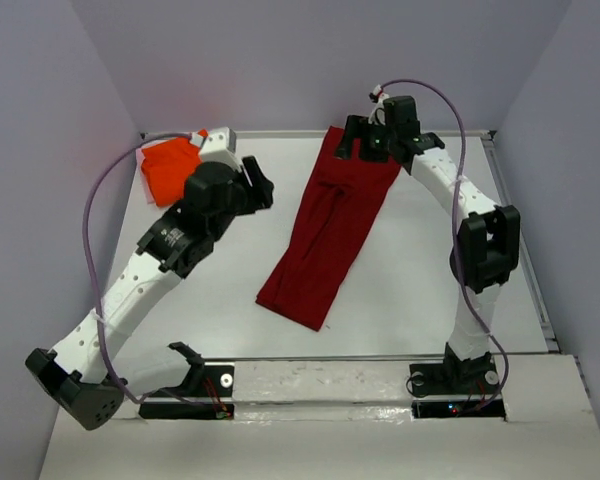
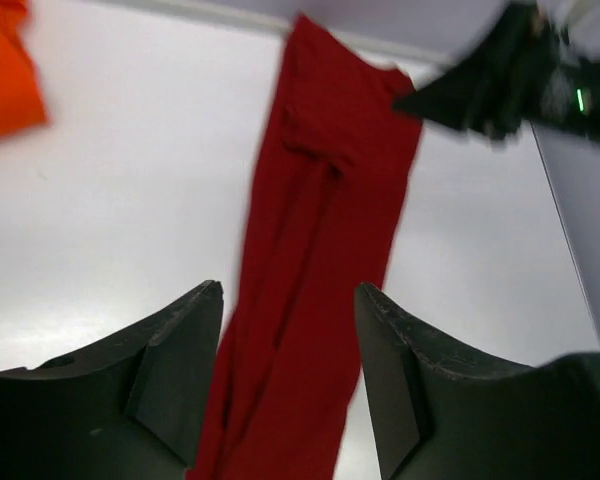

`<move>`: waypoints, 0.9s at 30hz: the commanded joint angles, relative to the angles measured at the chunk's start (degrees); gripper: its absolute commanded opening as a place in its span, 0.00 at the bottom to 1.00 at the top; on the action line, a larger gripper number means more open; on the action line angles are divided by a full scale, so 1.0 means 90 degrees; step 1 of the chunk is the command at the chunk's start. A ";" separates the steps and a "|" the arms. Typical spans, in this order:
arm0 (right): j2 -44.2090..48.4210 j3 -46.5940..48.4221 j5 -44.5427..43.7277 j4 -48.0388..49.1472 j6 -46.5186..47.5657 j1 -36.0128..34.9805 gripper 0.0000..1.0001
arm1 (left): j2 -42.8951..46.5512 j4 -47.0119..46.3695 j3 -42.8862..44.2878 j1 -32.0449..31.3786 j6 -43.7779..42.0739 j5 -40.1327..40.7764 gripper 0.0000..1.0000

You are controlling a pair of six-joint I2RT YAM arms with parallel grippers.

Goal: Fold and stack the t-shirts
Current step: Rotate the tshirt 90 degrees

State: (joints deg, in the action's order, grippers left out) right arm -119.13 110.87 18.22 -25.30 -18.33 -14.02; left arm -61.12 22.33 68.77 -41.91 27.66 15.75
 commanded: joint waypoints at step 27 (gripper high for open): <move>0.2739 -0.5542 -0.0852 0.1766 -0.0844 -0.3920 0.89 | -0.0786 -0.2734 -0.0991 0.2791 -0.0730 -0.0557 0.66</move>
State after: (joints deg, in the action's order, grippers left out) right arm -93.14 58.37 10.17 -13.06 -24.49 -46.00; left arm -68.36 1.98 60.84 -17.47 20.38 11.25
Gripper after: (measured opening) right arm 0.896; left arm 0.659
